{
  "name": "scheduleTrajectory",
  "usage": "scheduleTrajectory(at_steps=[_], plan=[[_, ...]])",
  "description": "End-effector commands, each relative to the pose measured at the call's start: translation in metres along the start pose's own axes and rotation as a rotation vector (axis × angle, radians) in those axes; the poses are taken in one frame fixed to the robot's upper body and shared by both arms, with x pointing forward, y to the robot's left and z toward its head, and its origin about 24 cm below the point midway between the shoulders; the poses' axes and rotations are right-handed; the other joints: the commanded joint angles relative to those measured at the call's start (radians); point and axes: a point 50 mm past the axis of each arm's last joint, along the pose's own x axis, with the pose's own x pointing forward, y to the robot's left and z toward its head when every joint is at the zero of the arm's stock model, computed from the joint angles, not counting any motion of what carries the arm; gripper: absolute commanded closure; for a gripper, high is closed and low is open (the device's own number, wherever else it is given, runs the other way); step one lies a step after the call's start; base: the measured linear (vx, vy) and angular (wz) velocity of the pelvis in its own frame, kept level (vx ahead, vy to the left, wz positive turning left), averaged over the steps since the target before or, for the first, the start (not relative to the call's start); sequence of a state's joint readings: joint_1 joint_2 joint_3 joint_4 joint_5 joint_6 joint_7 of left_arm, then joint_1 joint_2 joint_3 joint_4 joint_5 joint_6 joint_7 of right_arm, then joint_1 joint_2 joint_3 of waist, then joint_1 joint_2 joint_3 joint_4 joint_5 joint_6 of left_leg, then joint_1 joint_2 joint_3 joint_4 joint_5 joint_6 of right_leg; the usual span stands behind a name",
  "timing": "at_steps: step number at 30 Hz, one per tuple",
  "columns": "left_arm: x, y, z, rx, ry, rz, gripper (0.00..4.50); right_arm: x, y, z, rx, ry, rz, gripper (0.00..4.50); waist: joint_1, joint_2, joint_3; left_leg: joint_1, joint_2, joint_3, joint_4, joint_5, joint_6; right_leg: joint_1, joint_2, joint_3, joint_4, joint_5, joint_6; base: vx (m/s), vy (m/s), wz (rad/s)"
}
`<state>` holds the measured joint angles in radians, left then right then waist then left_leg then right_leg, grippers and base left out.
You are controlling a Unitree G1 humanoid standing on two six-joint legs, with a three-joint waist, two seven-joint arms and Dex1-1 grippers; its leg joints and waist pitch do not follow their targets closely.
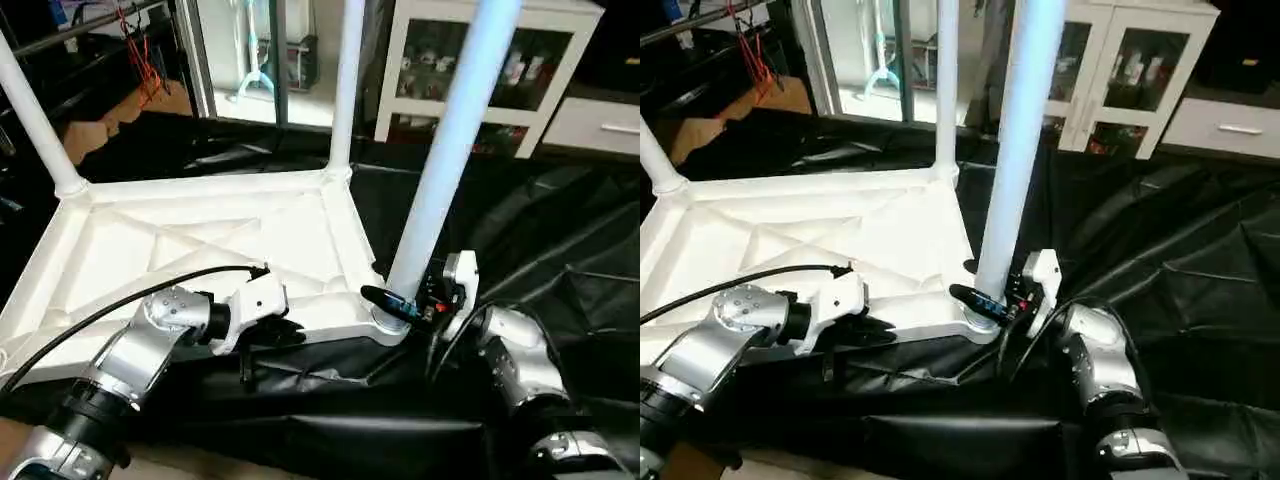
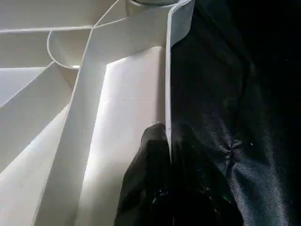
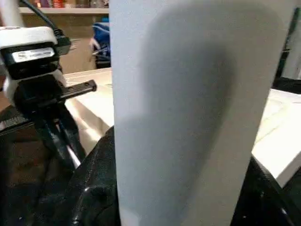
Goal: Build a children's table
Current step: Insert table leg to table base
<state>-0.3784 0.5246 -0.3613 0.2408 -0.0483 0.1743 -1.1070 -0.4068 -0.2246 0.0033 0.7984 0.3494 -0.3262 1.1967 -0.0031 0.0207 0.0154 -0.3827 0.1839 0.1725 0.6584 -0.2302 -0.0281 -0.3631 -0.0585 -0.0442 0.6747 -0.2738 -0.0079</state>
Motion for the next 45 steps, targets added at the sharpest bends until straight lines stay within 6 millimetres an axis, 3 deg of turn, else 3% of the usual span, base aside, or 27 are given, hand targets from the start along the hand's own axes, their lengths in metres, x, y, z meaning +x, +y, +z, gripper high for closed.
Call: scheduleTrajectory(at_steps=[1,4,6,11,14,17,18,21,22,23,25,28,30,35,38,42,45], plan=[[-0.005,0.003,0.0,0.004,-0.001,0.026,4.5,-0.02,0.01,-0.036,0.125,0.132,-0.062,2.53,0.002,0.014,-0.033,0.021,0.056,-0.026,-0.101,-0.175,0.041,0.032,-0.083,0.041,-0.084,0.067,-0.311,0.0,0.0,0.0],[-0.005,0.003,0.0,0.004,-0.001,0.032,4.5,-0.022,0.01,-0.038,0.129,0.114,-0.096,2.53,0.003,0.013,-0.039,0.018,0.054,-0.025,-0.097,-0.089,0.075,0.035,-0.083,0.04,-0.077,0.198,-0.314,0.0,0.0,0.0],[-0.005,0.003,0.0,0.002,-0.001,0.035,4.5,-0.022,0.011,-0.039,0.128,0.109,-0.112,2.53,0.003,0.014,-0.039,0.017,0.053,-0.025,-0.096,-0.078,0.09,0.035,-0.084,0.039,-0.077,0.218,-0.314,0.0,0.0,0.0],[-0.003,0.003,0.001,-0.022,-0.015,0.059,4.5,-0.021,0.009,-0.04,0.115,0.093,-0.192,2.53,0.001,0.014,-0.033,0.02,0.056,-0.025,-0.105,-0.141,0.065,0.033,-0.085,0.041,-0.085,0.135,-0.309,0.0,0.0,0.0],[0.011,0.0,0.009,-0.119,-0.087,0.143,4.5,-0.015,0.002,-0.044,0.116,0.077,-0.421,2.53,-0.006,0.012,-0.026,0.022,0.059,-0.024,-0.114,-0.173,0.031,0.031,-0.086,0.043,-0.09,0.083,-0.31,0.0,0.0,0.0],[0.022,-0.001,0.02,-0.203,-0.157,0.195,4.5,-0.011,-0.002,-0.048,0.115,0.092,-0.575,2.54,-0.013,0.008,-0.02,0.03,0.053,-0.022,-0.118,-0.235,0.011,0.03,-0.085,0.046,-0.106,-0.044,-0.296,0.0,0.0,0.0],[0.03,-0.001,0.03,-0.242,-0.199,0.238,4.5,-0.01,-0.004,-0.051,0.097,0.129,-0.681,2.54,-0.013,0.004,-0.022,0.028,0.051,-0.021,-0.117,-0.206,0.014,0.033,-0.085,0.048,-0.108,-0.045,-0.291,0.0,0.0,0.0],[0.04,0.003,0.041,-0.297,-0.224,0.316,4.5,-0.009,-0.006,-0.055,0.055,0.199,-0.783,2.54,-0.011,0.007,-0.025,0.027,0.048,-0.019,-0.113,-0.139,0.023,0.033,-0.083,0.046,-0.109,0.007,-0.284,0.0,0.0,0.0],[0.051,0.009,0.052,-0.351,-0.221,0.448,4.5,-0.005,-0.006,-0.06,0.017,0.269,-0.868,2.54,-0.012,0.006,-0.027,0.024,0.049,-0.019,-0.113,-0.112,0.031,0.036,-0.083,0.045,-0.106,0.041,-0.28,0.0,0.0,0.0],[0.053,0.011,0.054,-0.364,-0.217,0.487,4.5,-0.004,-0.006,-0.062,0.02,0.284,-0.88,2.54,-0.008,0.008,-0.03,0.03,0.05,-0.019,-0.111,-0.093,0.035,0.033,-0.081,0.045,-0.106,0.077,-0.278,0.0,0.0,0.0],[0.059,0.016,0.061,-0.387,-0.207,0.587,4.5,0.0,-0.004,-0.067,0.027,0.325,-0.924,2.54,-0.004,0.004,-0.033,0.025,0.047,-0.019,-0.109,-0.074,0.052,0.039,-0.08,0.044,-0.103,0.123,-0.271,0.0,0.0,0.0],[0.065,0.02,0.069,-0.393,-0.194,0.66,4.5,0.006,-0.003,-0.071,-0.001,0.387,-0.959,2.54,0.002,0.0,-0.032,0.021,0.043,-0.019,-0.107,-0.07,0.08,0.04,-0.082,0.044,-0.106,0.139,-0.252,0.0,0.0,0.0],[0.066,0.019,0.07,-0.393,-0.19,0.664,4.5,0.006,-0.003,-0.071,-0.013,0.393,-0.965,2.54,0.004,-0.001,-0.03,0.022,0.045,-0.019,-0.108,-0.08,0.081,0.037,-0.082,0.044,-0.107,0.129,-0.242,0.0,0.0,0.0],[0.06,0.022,0.065,-0.406,-0.169,0.695,4.5,0.008,-0.002,-0.069,0.043,0.323,-1.038,2.54,0.003,0.003,-0.026,0.024,0.049,-0.023,-0.119,-0.159,0.048,0.033,-0.082,0.044,-0.115,0.043,-0.222,0.0,0.0,0.0],[0.058,0.021,0.062,-0.398,-0.171,0.673,4.5,0.012,-0.001,-0.068,0.09,0.278,-1.026,2.54,0.0,0.004,-0.026,0.023,0.05,-0.024,-0.122,-0.177,0.041,0.032,-0.082,0.045,-0.115,0.049,-0.219,0.0,0.0,0.0],[0.055,0.014,0.055,-0.332,-0.163,0.559,4.5,0.017,-0.003,-0.062,0.153,0.206,-0.948,2.54,-0.002,0.005,-0.026,0.022,0.049,-0.024,-0.126,-0.208,0.041,0.032,-0.084,0.047,-0.119,0.032,-0.221,0.0,0.0,0.0],[0.041,0.007,0.039,-0.284,-0.127,0.43,4.5,0.011,-0.009,-0.052,0.181,0.172,-0.786,2.54,-0.015,0.005,-0.025,0.011,0.052,-0.029,-0.131,-0.183,0.059,0.04,-0.083,0.045,-0.116,0.06,-0.231,0.0,0.0,0.0]])
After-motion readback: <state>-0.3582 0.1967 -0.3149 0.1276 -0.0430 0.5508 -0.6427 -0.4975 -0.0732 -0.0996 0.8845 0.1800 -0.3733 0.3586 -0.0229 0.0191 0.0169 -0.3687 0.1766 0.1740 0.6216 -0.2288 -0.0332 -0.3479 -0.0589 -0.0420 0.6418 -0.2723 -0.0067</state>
